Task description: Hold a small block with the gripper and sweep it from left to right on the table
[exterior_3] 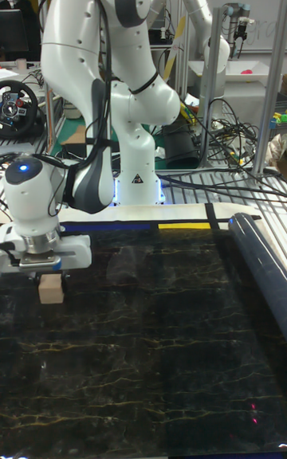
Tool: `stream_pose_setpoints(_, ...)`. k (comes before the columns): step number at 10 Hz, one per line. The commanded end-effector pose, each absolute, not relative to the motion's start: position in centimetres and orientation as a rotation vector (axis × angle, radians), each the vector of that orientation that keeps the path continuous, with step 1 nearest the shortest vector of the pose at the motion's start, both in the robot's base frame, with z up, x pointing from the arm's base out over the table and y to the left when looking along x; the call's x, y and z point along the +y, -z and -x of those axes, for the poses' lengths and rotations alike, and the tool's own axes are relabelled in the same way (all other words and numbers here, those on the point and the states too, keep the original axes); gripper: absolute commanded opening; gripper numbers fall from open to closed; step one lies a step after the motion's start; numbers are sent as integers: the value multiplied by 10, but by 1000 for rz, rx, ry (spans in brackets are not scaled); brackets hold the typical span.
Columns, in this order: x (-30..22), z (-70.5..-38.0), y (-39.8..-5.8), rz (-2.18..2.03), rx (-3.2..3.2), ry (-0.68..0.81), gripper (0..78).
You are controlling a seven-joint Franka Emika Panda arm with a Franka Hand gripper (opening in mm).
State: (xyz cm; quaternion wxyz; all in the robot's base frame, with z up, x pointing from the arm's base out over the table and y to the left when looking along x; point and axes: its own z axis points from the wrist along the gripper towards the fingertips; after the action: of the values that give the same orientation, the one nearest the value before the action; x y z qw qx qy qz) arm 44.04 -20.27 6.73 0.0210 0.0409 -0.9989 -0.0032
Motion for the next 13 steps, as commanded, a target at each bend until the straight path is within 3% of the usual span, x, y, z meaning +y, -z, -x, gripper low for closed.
stream_pose_setpoints(1, -212, -445, -75, -145, -3091, -31, 11)
stream_pose_setpoints(6, -263, -463, -83, -260, -3082, -81, 11)
stream_pose_setpoints(13, -249, -456, -64, -237, -3092, -29, 11)
